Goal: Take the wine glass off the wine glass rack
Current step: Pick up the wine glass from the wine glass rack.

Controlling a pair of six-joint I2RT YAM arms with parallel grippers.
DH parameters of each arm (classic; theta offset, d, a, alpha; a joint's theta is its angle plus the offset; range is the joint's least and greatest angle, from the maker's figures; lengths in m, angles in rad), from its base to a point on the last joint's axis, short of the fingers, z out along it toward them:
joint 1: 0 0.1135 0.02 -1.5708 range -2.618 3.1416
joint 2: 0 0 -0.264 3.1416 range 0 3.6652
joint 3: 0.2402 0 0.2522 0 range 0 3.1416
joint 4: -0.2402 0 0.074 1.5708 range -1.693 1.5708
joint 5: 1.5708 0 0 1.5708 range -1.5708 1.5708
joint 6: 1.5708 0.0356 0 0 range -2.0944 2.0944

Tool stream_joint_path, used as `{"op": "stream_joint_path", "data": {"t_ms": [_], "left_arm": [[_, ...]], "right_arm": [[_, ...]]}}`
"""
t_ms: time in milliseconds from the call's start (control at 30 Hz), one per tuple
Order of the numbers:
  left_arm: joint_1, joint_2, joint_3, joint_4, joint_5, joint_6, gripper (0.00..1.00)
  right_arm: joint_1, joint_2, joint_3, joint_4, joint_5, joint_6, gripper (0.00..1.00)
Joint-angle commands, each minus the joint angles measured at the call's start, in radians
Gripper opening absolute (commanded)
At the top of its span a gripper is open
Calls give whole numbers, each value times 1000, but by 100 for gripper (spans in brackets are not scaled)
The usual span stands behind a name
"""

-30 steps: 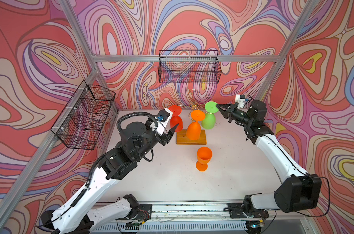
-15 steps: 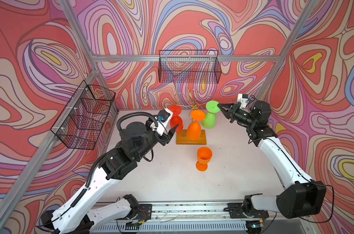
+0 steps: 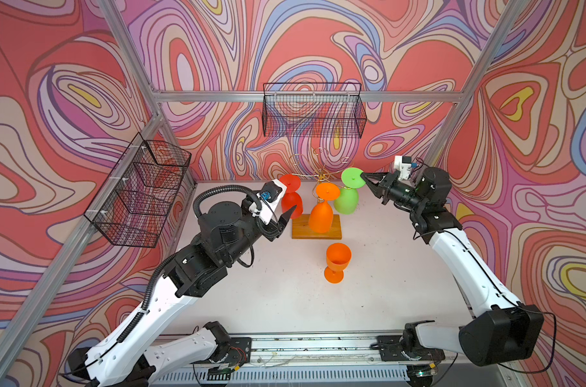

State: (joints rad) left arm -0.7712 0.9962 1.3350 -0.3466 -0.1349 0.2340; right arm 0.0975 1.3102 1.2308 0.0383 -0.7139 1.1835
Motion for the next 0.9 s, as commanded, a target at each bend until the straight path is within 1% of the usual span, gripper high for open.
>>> {"op": "stream_joint_path", "data": {"t_ms": [0, 867], "left_arm": [[9, -5, 5, 14, 8, -7, 68], [9, 1, 6, 7, 6, -7, 68]], "right_arm": [[1, 8, -5, 39, -30, 11, 0], [30, 107, 36, 117, -22, 38, 0]]}}
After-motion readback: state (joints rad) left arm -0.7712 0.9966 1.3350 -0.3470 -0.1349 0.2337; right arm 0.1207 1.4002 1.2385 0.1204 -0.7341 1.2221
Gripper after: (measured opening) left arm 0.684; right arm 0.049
